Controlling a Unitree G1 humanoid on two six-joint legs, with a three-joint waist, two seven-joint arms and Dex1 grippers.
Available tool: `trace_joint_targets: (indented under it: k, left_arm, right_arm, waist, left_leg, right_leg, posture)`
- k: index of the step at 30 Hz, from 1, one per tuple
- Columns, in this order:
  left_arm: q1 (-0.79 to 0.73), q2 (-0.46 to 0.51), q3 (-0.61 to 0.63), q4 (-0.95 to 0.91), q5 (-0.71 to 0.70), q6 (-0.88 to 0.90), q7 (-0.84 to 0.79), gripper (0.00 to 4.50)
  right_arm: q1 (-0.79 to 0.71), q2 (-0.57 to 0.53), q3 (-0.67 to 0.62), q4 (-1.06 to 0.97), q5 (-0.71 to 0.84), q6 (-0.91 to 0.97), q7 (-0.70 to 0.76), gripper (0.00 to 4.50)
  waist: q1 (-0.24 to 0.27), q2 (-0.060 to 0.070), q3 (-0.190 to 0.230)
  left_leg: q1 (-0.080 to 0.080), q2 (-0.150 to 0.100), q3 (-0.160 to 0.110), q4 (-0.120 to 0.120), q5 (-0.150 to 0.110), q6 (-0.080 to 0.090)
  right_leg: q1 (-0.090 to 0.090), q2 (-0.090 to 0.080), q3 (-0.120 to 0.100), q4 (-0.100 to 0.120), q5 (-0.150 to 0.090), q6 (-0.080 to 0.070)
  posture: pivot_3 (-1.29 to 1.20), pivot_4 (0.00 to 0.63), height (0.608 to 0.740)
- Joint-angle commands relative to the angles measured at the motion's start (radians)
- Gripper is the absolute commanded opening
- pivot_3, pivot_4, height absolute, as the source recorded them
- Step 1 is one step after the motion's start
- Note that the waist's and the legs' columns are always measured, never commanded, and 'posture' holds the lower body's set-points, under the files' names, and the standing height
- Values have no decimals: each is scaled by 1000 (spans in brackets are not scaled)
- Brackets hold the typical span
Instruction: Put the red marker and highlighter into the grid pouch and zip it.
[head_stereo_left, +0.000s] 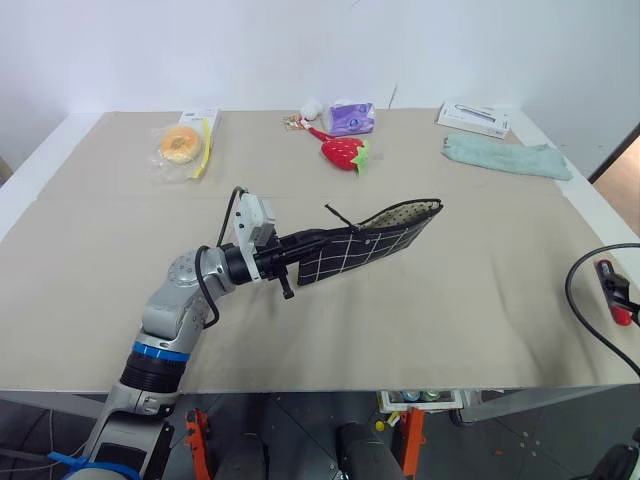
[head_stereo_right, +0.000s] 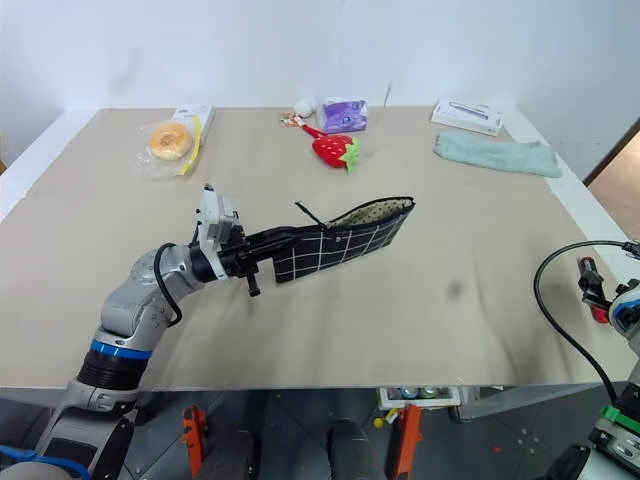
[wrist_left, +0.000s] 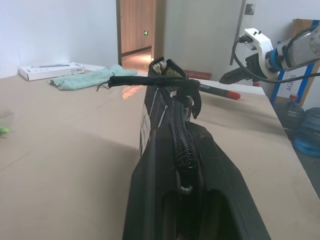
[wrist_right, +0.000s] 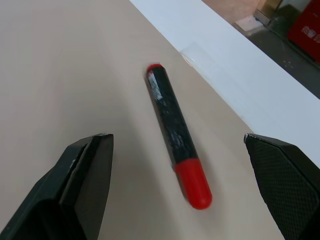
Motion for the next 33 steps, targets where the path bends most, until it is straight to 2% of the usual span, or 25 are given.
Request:
trace_joint_targets:
  k: [1, 24, 26, 29, 33]
  left_arm:
    - [-6, 1, 7, -43, 0, -8, -3, 0]
    - [19, -5, 4, -75, 8, -13, 23, 0]
    - [23, -5, 2, -79, 7, -13, 26, 0]
    - [28, -7, 2, -81, 7, -16, 31, 0]
    - [29, -12, 2, -78, 8, -21, 33, 0]
  right_arm:
    - [5, -8, 8, -4, 9, -7, -4, 4481]
    - [-57, -82, 97, 197, 26, -6, 15, 4481]
    - [-58, -88, 100, 210, 27, -12, 16, 3991]
    - [-57, -95, 101, 222, 27, -18, 18, 2748]
    - [-62, -104, 107, 246, 26, -32, 21, 632]
  waist:
    - [0, 0, 0]
    - [-2, 0, 0]
    - [-2, 0, 0]
    - [-2, 0, 0]
    - [-2, 0, 0]
  left_leg:
    - [0, 0, 0, 0, 0, 0]
    - [0, 0, 1, 0, 0, 0]
    - [0, 0, 1, 0, 0, 0]
    - [0, 0, 1, 0, 0, 0]
    - [0, 0, 1, 0, 0, 0]
  right_leg:
    - [0, 0, 0, 0, 0, 0]
    - [0, 0, 1, -1, 0, 0]
    - [0, 0, 1, -1, 0, 0]
    - [0, 0, 1, -1, 0, 0]
    - [0, 0, 1, -1, 0, 0]
  posture:
    - [0, 150, 740]
    - [0, 150, 740]
    - [0, 150, 740]
    - [0, 150, 740]
    - [0, 150, 740]
